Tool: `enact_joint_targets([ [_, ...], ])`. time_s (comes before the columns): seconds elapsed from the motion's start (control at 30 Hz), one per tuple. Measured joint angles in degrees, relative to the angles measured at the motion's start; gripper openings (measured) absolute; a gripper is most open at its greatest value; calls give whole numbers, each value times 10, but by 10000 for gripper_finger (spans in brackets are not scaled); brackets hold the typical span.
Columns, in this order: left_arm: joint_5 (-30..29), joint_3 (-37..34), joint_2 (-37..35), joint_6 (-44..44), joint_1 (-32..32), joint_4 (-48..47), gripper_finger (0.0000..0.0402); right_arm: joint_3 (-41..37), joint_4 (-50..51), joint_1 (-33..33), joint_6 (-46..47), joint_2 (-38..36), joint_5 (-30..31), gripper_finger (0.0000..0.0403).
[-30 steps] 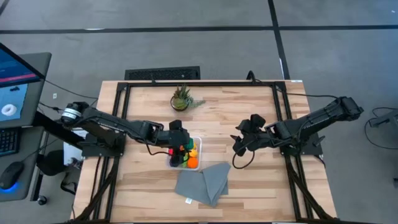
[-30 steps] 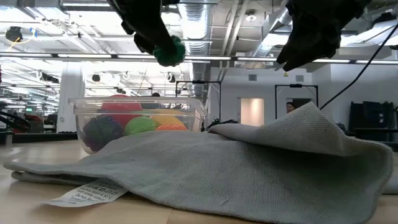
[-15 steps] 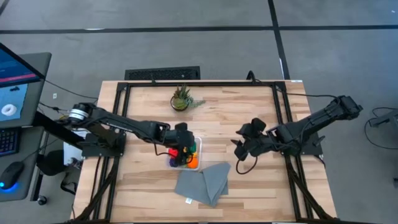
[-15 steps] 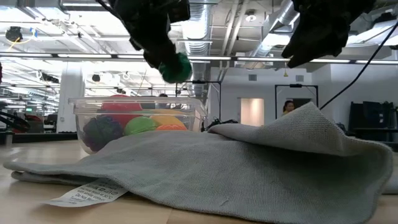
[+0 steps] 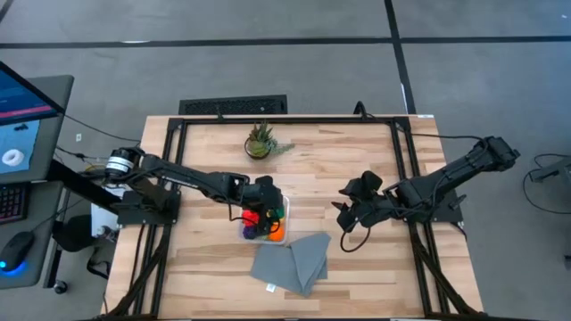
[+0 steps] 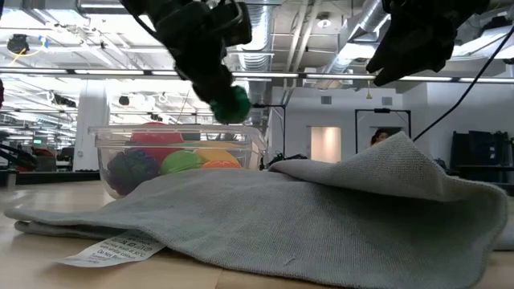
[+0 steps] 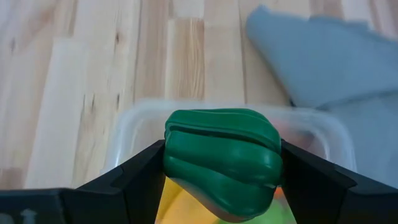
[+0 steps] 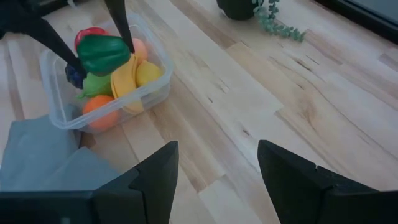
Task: Pick and placing Produce into tupperware
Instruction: Put the green bell pepper into the transparent container
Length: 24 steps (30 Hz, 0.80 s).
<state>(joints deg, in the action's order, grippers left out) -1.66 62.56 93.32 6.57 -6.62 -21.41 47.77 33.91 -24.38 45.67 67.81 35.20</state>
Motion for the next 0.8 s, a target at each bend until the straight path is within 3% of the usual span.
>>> enact_joint_targets([
  [0.8,39,0,25,-2,21,20,259,0,4,0,0,0,0,245],
])
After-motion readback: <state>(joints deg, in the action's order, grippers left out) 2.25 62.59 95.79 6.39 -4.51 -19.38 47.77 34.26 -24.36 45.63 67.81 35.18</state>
